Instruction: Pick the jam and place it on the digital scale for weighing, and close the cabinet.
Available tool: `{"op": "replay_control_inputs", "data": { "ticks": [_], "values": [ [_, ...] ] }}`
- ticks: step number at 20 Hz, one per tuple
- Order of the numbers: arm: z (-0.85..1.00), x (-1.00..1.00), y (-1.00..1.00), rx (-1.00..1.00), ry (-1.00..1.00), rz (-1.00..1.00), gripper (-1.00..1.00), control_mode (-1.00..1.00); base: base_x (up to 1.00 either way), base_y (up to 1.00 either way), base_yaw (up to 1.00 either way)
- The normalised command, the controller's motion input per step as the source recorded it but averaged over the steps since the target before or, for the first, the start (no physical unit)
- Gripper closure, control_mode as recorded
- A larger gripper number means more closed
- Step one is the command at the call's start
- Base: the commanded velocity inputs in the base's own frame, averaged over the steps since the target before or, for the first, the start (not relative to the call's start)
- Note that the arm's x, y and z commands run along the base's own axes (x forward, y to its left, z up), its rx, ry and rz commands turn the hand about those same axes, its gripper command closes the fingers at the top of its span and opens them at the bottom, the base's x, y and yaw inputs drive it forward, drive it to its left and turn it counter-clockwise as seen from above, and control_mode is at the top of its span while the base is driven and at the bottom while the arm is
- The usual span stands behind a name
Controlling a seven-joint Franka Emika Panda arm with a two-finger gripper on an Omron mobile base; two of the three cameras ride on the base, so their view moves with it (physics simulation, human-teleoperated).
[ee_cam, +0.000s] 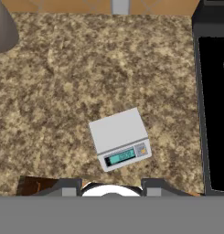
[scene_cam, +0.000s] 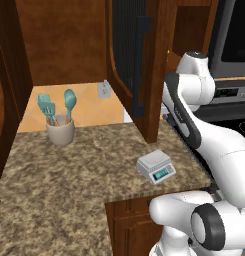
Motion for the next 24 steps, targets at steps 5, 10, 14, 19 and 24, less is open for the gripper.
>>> {"op": "replay_control_inputs", "data": {
  "ticks": [5,10,14,19,24],
  "values": [
    [0.03,-0.51,0.00,0.00,-0.09,0.01,-1.00,-1.00,0.00,0.00,0.00],
    [0.31,-0.57,0.00,0.00,-0.38,0.01,-1.00,-1.00,0.00,0.00,0.00],
    [0.80,-0.27,0.00,0.00,-0.39,0.01,-1.00,-1.00,0.00,0.00,0.00],
    [0.84,-0.03,0.00,0.00,-0.22,0.03,-1.00,-1.00,0.00,0.00,0.00],
    [0.70,0.05,0.00,0.00,-0.05,0.01,-1.00,-1.00,0.00,0.00,0.00]
  ]
}}
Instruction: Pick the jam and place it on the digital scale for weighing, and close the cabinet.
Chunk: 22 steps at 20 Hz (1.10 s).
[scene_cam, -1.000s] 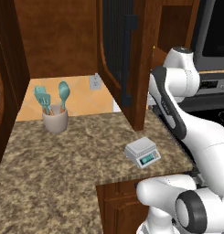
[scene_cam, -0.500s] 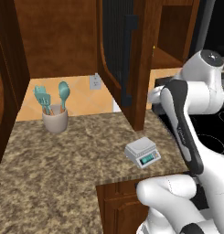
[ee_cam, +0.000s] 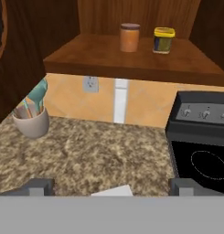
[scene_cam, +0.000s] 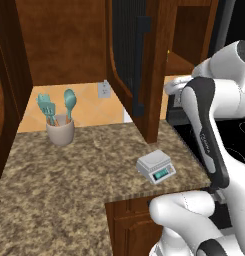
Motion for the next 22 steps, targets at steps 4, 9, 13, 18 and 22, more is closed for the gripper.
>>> {"op": "replay_control_inputs", "data": {
  "ticks": [4,9,13,18,22],
  "values": [
    [0.29,0.34,0.00,0.00,-0.02,0.01,-1.00,-1.00,0.00,0.00,0.00],
    [0.19,0.47,0.00,0.00,-0.10,0.00,-1.00,-1.00,0.00,0.00,0.00],
    [0.31,0.46,0.00,0.01,0.02,0.00,-1.00,-1.00,0.00,0.00,0.00],
    [0.17,0.41,0.00,0.03,0.01,0.02,-1.00,-1.00,0.00,0.00,0.00],
    [0.00,0.55,0.00,0.01,0.00,0.00,-1.00,-1.00,0.00,0.00,0.00]
  ]
}}
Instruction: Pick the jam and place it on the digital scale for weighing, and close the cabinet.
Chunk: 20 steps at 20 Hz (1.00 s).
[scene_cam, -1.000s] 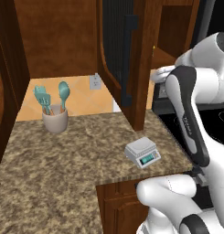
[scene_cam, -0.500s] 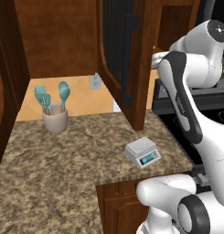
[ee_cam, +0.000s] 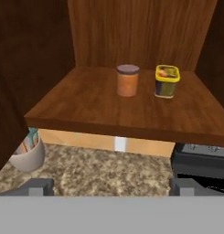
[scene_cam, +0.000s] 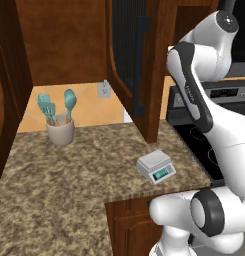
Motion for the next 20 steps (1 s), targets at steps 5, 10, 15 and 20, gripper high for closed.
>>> {"op": "replay_control_inputs", "data": {
  "ticks": [5,10,15,20],
  "values": [
    [-0.03,0.67,0.00,0.00,-0.01,0.00,-1.00,-1.00,0.00,0.00,0.00],
    [-0.03,0.80,0.00,0.00,0.00,0.00,-1.00,-1.00,0.00,0.00,0.00],
    [-0.08,0.70,0.00,0.00,0.00,0.00,-1.00,-1.00,0.00,0.00,0.00],
    [-0.02,0.56,0.00,0.00,0.00,0.00,-1.00,-1.00,0.00,0.00,0.00]
  ]
}}
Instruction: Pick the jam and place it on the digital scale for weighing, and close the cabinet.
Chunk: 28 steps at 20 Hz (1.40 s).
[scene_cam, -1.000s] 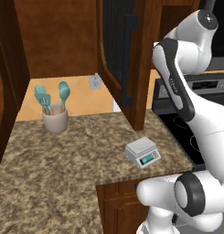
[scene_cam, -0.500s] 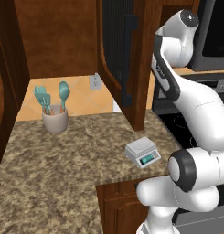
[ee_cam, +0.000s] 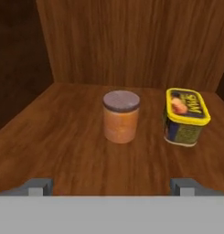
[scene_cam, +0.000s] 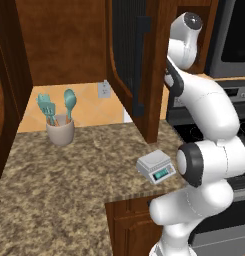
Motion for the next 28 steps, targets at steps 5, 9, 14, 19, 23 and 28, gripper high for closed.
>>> {"op": "replay_control_inputs", "data": {
  "ticks": [5,9,14,19,23,28],
  "values": [
    [-0.11,0.56,0.01,0.00,0.00,0.00,-1.00,-1.00,0.00,0.00,0.00],
    [-0.13,0.46,0.08,0.00,0.00,0.00,-1.00,-1.00,0.00,0.00,0.00],
    [-0.09,0.44,0.07,0.00,0.00,0.00,-1.00,-1.00,0.00,0.00,0.00],
    [-0.11,0.42,0.00,0.00,0.00,0.00,-1.00,-1.00,0.00,0.00,0.00],
    [-0.10,0.36,0.00,0.00,0.00,0.00,-1.00,-1.00,0.00,0.00,0.00],
    [-0.06,0.39,0.00,0.00,0.00,0.00,-1.00,-1.00,0.00,0.00,0.00]
  ]
}}
